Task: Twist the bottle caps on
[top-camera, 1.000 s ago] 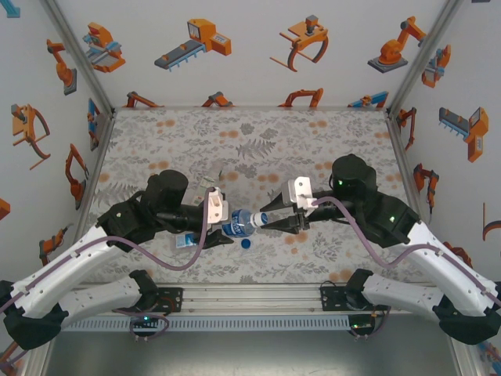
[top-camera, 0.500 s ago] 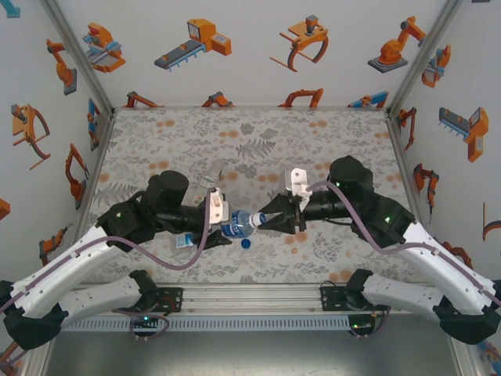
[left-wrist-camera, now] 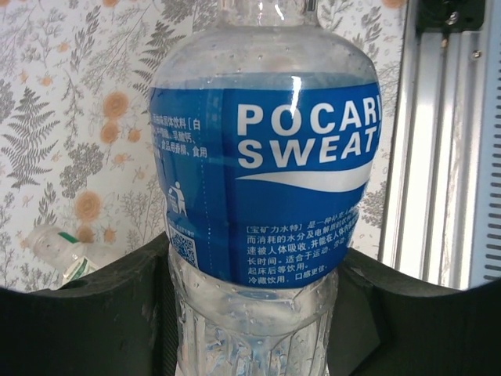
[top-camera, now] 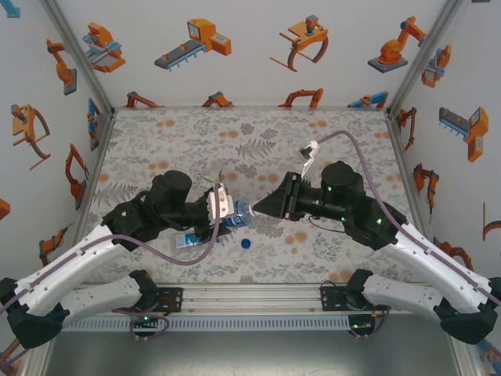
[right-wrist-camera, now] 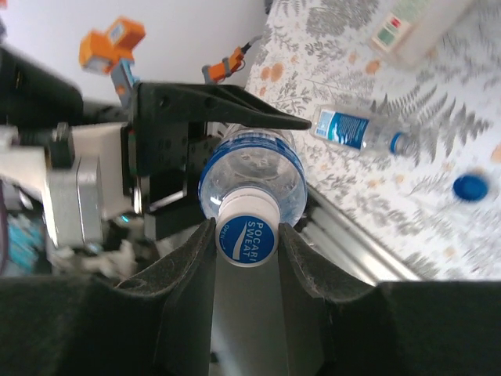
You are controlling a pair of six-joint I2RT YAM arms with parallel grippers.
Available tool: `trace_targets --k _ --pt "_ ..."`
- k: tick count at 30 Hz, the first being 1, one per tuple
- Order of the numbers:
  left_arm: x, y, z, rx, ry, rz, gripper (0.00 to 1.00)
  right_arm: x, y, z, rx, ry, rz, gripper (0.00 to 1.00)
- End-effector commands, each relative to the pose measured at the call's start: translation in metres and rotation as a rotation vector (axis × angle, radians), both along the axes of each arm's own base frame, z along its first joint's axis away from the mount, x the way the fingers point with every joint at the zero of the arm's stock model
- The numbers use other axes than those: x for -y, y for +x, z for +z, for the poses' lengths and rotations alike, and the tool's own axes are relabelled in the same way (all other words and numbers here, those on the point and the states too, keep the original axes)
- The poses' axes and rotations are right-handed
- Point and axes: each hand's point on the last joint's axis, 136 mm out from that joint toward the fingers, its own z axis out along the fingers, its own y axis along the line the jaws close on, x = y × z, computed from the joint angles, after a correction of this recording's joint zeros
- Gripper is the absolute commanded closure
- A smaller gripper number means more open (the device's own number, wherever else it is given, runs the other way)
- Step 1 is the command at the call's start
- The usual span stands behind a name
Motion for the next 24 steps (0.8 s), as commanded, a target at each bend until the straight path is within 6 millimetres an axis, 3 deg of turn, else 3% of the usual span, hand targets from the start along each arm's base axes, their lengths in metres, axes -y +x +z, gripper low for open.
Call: trace_targets --k 1,6,10,14,18,24 --pt "0.016 0.006 0.022 0.088 -0.093 -0.029 1.0 0.0 0.005 -0.013 -0.304 0.063 -0.146 1.0" --pt "0.016 0.007 0.019 0.086 -0.099 -0.023 1.0 0.002 0.007 -0.007 -0.263 0.055 -0.147 0.98" --pt "0.016 0.002 0.02 0.072 -0.111 -0.044 1.0 -0.001 0.006 0.015 -0.054 0.016 -0.057 0.63" --pt "0.014 -0.006 0.018 0.05 -0.108 -0.073 1.0 -0.005 -0.009 0.046 0.24 -0.016 0.122 0.45" --pt "0.012 -0.013 0.016 0.027 -0.099 -0.095 1.0 0.001 -0.023 0.069 0.553 -0.075 0.237 0.43" --pt "0.011 -0.025 0.018 -0.01 -0.103 -0.145 1.0 0.006 -0.055 0.082 1.01 -0.142 0.459 0.44"
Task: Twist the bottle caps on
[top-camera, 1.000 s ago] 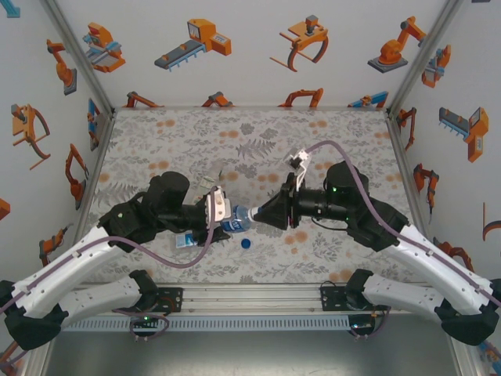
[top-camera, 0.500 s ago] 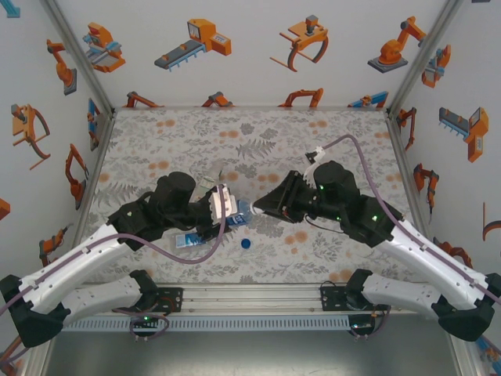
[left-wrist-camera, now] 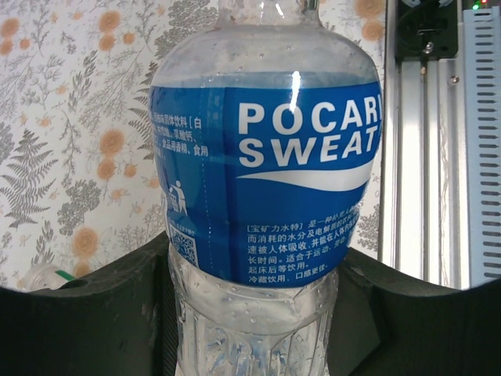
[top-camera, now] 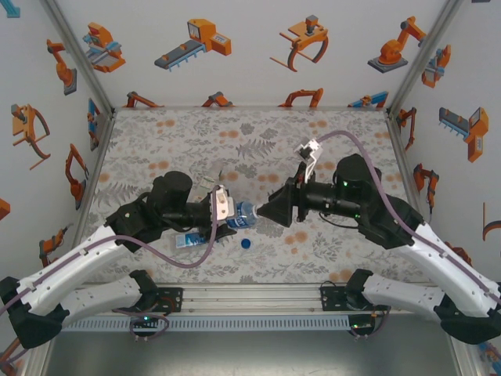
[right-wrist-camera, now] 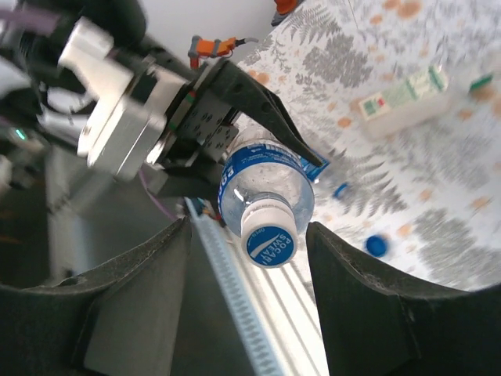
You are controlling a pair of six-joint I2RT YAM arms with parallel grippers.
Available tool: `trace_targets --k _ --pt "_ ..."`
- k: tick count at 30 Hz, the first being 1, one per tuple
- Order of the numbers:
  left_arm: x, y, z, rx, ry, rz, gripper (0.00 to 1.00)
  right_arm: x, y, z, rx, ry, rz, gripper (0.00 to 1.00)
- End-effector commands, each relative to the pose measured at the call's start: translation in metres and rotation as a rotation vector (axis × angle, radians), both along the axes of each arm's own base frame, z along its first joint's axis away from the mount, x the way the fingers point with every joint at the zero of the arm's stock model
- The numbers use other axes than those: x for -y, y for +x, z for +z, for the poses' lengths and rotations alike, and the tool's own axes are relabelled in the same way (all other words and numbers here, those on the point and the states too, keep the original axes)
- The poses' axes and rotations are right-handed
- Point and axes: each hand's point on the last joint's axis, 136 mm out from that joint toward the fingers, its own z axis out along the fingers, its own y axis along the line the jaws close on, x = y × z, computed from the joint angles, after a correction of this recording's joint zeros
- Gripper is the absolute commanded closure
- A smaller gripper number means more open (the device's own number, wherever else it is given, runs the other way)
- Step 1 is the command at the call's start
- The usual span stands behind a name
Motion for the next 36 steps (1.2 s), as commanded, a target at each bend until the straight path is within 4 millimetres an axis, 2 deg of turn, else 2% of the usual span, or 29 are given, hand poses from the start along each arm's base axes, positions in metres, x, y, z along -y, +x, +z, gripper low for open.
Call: trace_targets --k 1,5,10,17,26,36 --pt "-0.001 -0.016 0.009 -0.019 -0.023 -0.073 1.0 0.003 -0.03 0.022 0.428 -0.033 0.214 0.44" --pt "-0.001 -0.022 0.009 -0.035 -0.019 -0.097 1.0 0.002 -0.05 0.016 0.63 -0.073 0.367 0.45" --pt "0.0 -0.026 0.011 -0.046 -0.024 -0.121 1.0 -0.001 -0.06 0.004 0.716 -0.096 0.479 0.48" --pt "0.0 -0.032 0.014 -0.056 -0.033 -0.149 1.0 -0.004 -0.057 -0.005 0.713 -0.113 0.485 0.52" --pt "0.002 -0.032 0.016 -0.068 -0.035 -0.156 1.0 -0.006 -0.062 -0.006 0.702 -0.079 0.507 0.59" --pt "0.003 -0.031 0.019 -0.067 -0.037 -0.158 1.0 -0.007 -0.061 -0.009 0.699 -0.071 0.499 0.61"
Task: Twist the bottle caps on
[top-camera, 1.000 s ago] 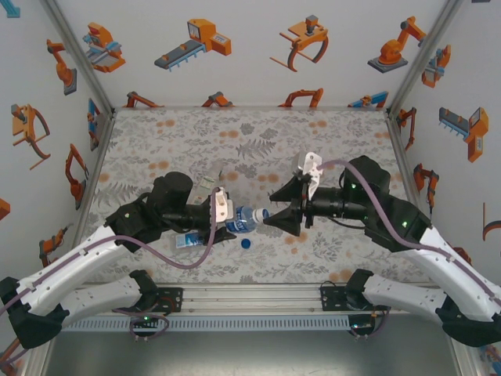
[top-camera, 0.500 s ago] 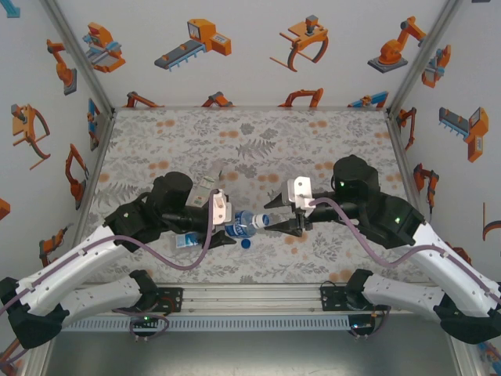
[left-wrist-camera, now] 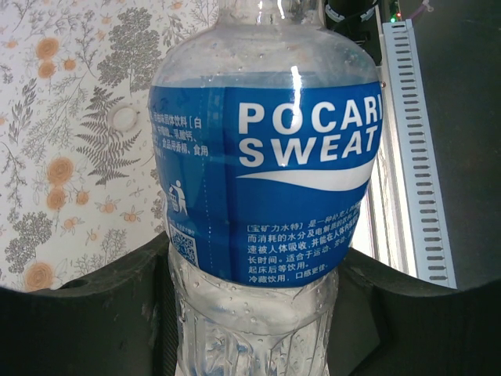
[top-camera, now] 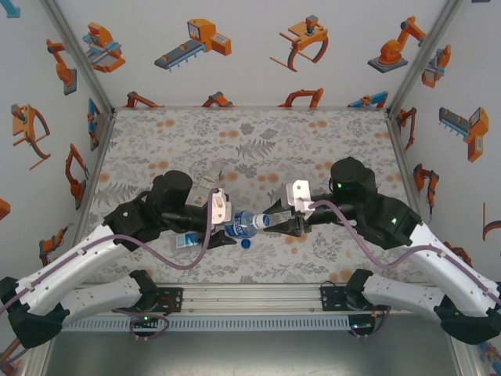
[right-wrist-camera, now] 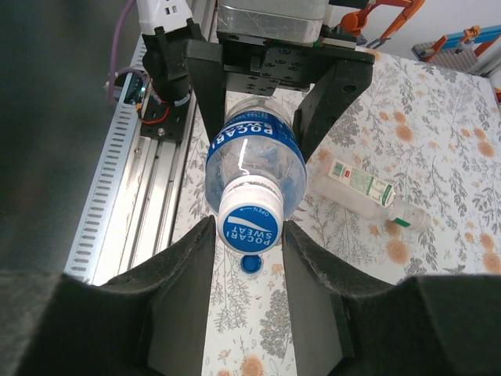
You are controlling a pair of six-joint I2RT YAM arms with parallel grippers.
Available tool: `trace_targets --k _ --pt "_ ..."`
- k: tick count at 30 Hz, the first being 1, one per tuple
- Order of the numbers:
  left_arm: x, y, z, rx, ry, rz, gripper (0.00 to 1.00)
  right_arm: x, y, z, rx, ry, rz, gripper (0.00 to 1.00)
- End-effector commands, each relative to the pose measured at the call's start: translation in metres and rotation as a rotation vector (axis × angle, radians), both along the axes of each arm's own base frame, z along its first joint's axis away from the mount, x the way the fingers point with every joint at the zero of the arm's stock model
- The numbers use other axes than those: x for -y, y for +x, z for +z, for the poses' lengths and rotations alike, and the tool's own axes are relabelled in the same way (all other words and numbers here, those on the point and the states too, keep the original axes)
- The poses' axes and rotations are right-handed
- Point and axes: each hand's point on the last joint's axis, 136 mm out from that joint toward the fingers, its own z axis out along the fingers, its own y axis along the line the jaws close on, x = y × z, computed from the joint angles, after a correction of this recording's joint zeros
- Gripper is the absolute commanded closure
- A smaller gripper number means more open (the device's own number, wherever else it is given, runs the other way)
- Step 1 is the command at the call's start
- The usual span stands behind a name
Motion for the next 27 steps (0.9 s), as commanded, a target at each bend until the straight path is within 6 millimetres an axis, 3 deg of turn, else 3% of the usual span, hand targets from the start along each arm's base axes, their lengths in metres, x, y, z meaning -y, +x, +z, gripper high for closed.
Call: trace_targets --k 1,10,17,20,24,27 --pt "0.003 -0.005 0.013 0.006 -0.026 -0.034 1.0 0.0 -0.005 0.008 0.02 0.046 0.022 0.61" --pt "0.004 -0.005 0.009 -0.012 -0.014 -0.033 1.0 0.0 -0.005 0.012 0.003 0.074 0.015 0.63" --pt "0.003 -0.003 0.011 -0.005 -0.014 -0.02 1.0 -0.002 0.008 0.005 -0.13 0.052 -0.082 0.86" --pt "0.003 0.003 0.008 0.013 -0.005 0.009 1.0 -0.001 0.037 0.003 -0.337 0.094 -0.295 1.0" --pt "0.002 0.02 0.003 0.062 0.004 0.088 1.0 0.012 0.085 -0.011 -0.785 0.183 -0.673 1.0" --pt "0.001 0.03 0.001 0.098 0.01 0.138 1.0 0.014 0.096 -0.024 -1.108 0.23 -0.81 1.0"
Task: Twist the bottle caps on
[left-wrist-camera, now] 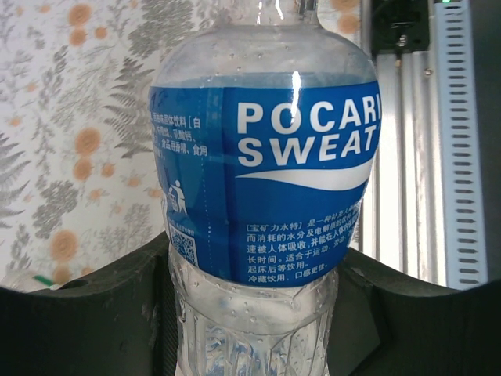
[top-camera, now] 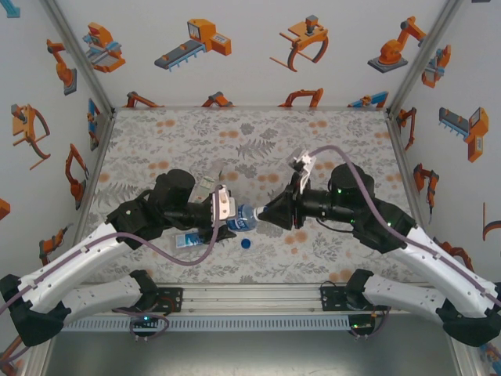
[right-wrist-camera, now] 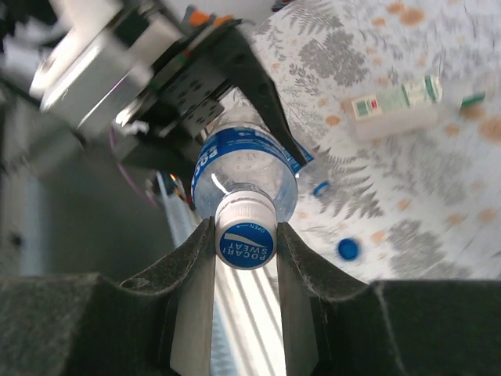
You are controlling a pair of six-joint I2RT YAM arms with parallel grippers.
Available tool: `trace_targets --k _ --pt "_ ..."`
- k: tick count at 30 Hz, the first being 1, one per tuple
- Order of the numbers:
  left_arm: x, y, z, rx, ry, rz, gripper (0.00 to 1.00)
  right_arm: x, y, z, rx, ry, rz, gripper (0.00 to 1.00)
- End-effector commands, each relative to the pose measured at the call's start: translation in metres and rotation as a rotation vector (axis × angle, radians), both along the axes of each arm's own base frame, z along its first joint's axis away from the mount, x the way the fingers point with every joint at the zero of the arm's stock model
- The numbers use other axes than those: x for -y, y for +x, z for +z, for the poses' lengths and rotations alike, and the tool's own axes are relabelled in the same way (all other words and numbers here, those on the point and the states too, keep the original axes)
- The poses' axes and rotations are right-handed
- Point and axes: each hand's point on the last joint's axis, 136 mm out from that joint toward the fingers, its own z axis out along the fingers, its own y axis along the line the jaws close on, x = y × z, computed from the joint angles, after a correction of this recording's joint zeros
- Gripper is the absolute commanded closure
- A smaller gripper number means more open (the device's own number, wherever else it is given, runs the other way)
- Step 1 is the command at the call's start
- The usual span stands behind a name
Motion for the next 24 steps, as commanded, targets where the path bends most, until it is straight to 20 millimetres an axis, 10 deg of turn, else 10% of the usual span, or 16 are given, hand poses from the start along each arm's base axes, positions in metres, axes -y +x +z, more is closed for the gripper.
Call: trace_targets --k 1,10,17,24 --pt "0.002 0.009 0.009 0.063 -0.033 0.036 1.0 0.011 0.037 -0.017 -0.481 0.153 -0.352 1.0" --pt "0.001 0.014 0.007 0.088 -0.034 0.057 1.0 0.002 0.046 -0.021 -0.848 0.321 -0.463 1.0" --pt "0.002 0.011 0.005 0.069 -0.033 0.041 1.0 0.011 0.042 0.006 -0.509 0.18 -0.384 0.58" --pt "0.001 0.0 0.004 0.043 -0.036 -0.005 1.0 0.014 0.012 0.051 0.083 0.044 -0.099 0.48"
